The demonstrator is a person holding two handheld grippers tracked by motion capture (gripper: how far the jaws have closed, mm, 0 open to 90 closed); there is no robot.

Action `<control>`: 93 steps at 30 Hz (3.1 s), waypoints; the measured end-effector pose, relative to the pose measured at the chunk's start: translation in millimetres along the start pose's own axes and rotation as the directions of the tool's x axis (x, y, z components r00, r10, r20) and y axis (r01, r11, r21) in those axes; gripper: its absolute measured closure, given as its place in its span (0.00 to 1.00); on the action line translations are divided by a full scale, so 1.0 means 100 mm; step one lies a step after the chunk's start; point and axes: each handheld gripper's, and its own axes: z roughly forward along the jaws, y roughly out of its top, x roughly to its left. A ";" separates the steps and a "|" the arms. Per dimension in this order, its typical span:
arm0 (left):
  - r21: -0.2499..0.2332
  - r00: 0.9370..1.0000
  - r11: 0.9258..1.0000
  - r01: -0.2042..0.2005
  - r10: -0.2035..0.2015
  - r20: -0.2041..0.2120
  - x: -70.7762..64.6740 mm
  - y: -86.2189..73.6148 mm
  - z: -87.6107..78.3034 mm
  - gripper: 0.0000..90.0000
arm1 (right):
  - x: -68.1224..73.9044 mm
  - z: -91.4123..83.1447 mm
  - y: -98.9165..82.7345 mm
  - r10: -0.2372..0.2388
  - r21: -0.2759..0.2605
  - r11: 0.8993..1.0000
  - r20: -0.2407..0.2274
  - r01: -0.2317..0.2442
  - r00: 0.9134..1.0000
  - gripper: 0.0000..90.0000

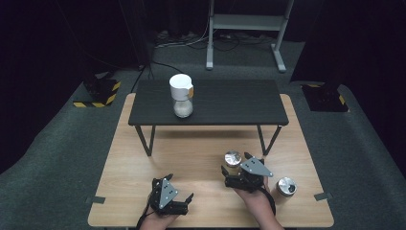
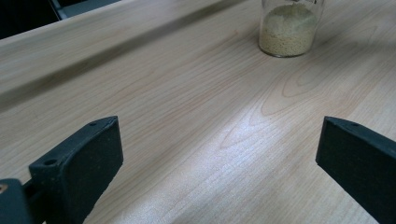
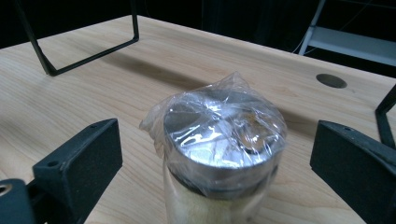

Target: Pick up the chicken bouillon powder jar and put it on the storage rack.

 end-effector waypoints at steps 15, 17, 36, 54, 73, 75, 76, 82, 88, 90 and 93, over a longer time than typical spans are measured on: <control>-0.005 1.000 1.000 0.009 -0.009 0.000 0.01 0.00 -0.01 0.01 | -0.03 0.10 -0.02 0.040 -0.013 0.999 -0.007 -0.040 0.999 0.19; -0.005 1.000 1.000 0.006 -0.006 0.001 0.01 0.00 -0.01 0.01 | -0.04 0.10 -0.05 0.045 -0.016 0.999 -0.016 -0.045 0.999 0.24; -0.011 1.000 1.000 0.025 -0.024 0.007 0.02 -0.01 -0.01 0.01 | -0.08 0.09 -0.18 0.050 -0.071 0.996 -0.047 -0.053 0.998 0.35; -0.016 0.999 0.999 0.028 -0.027 0.020 0.03 -0.01 -0.02 0.01 | -0.08 0.09 -0.18 0.030 -0.095 0.995 -0.042 -0.034 0.999 0.36; -0.018 0.999 0.999 0.027 -0.026 0.025 0.03 -0.01 -0.02 0.01 | -0.08 -0.07 0.06 0.005 -0.148 0.989 -0.053 -0.013 0.999 0.38; -0.018 0.999 1.000 0.026 -0.025 0.025 0.03 -0.01 -0.02 0.01 | -0.07 -0.10 0.10 0.005 -0.155 0.988 -0.054 -0.014 0.999 0.38; -0.018 0.999 1.000 0.026 -0.025 0.025 0.03 -0.01 -0.02 0.01 | -0.07 -0.11 0.12 0.007 -0.162 0.987 -0.056 -0.016 0.998 0.38; -0.020 0.999 0.999 0.027 -0.026 0.024 0.03 -0.01 -0.02 0.01 | -0.06 -0.19 0.22 0.006 -0.186 0.982 -0.061 -0.017 0.998 0.38; -0.019 0.999 0.999 0.029 -0.029 0.025 0.03 -0.01 -0.02 0.01 | -0.06 -0.27 0.32 0.009 -0.208 0.978 -0.064 -0.022 0.998 0.38; -0.018 0.999 0.999 0.029 -0.029 0.026 0.03 -0.01 -0.02 0.01 | -0.06 -0.29 0.35 0.005 -0.213 0.977 -0.061 -0.018 0.998 0.38; -0.018 0.999 0.999 0.027 -0.026 0.025 0.03 -0.01 -0.02 0.01 | -0.06 -0.31 0.38 0.006 -0.221 0.975 -0.063 -0.020 0.998 0.38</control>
